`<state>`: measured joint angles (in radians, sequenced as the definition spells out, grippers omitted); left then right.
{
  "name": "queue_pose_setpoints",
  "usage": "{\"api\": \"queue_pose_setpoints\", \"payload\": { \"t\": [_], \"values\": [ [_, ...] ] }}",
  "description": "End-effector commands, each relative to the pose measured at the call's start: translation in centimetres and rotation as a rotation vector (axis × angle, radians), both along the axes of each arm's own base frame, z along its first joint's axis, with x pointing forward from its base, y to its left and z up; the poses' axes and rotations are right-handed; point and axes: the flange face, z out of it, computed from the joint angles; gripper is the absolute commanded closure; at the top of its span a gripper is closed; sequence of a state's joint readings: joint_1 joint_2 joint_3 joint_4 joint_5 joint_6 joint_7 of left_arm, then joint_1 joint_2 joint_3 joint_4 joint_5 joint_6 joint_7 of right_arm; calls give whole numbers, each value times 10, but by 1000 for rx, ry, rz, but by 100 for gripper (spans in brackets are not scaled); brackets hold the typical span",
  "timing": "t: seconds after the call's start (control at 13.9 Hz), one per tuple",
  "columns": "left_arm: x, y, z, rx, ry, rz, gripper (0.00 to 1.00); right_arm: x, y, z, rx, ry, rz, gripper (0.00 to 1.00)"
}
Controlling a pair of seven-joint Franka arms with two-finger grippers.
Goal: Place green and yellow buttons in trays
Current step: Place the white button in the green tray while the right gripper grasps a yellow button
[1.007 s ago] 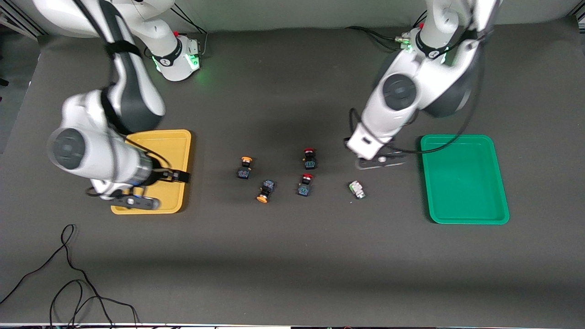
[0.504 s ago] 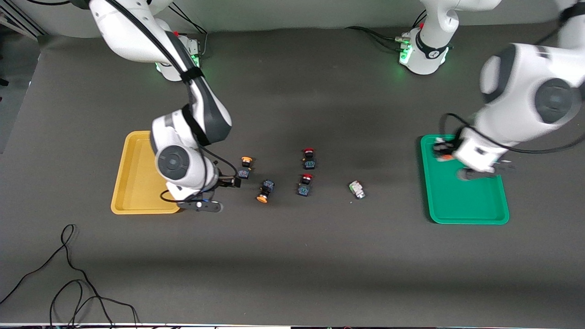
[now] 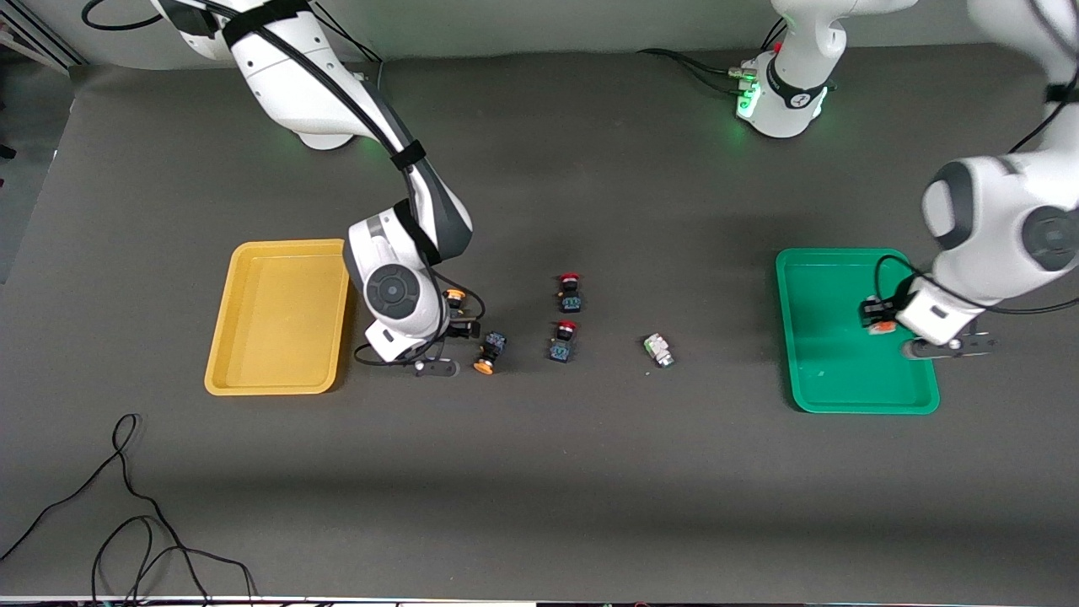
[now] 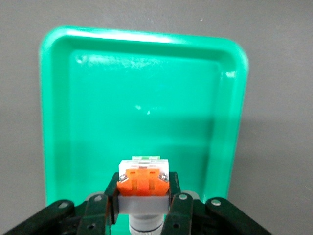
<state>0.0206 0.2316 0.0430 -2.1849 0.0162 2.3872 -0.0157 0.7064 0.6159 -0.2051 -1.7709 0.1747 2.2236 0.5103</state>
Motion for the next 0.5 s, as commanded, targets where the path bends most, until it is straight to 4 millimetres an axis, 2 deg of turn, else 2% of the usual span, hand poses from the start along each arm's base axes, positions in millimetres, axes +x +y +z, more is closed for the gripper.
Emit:
{"api": "queue_pose_setpoints", "payload": {
  "t": [0.0,0.14,0.22,0.29,0.36,0.43],
  "values": [
    [-7,-9,-62,7,-19,-43,70,-14,-4,-9,10,-24,-25,0],
    [-9,-12,-83,6,-16,-49,67,-25,2,-17,8,-24,-10,0],
    [-8,-12,-82,6,-18,-49,62,-29,2,-21,2,-19,-12,1],
    [-7,-12,-79,7,-16,-50,41,-32,0,-25,-1,-20,-17,0],
    [-4,-13,-74,6,-22,-59,4,-34,-2,-29,-1,-29,-22,0],
    [-1,-13,-69,6,-16,-68,0,-35,0,-29,3,-37,-25,0]
  ]
}}
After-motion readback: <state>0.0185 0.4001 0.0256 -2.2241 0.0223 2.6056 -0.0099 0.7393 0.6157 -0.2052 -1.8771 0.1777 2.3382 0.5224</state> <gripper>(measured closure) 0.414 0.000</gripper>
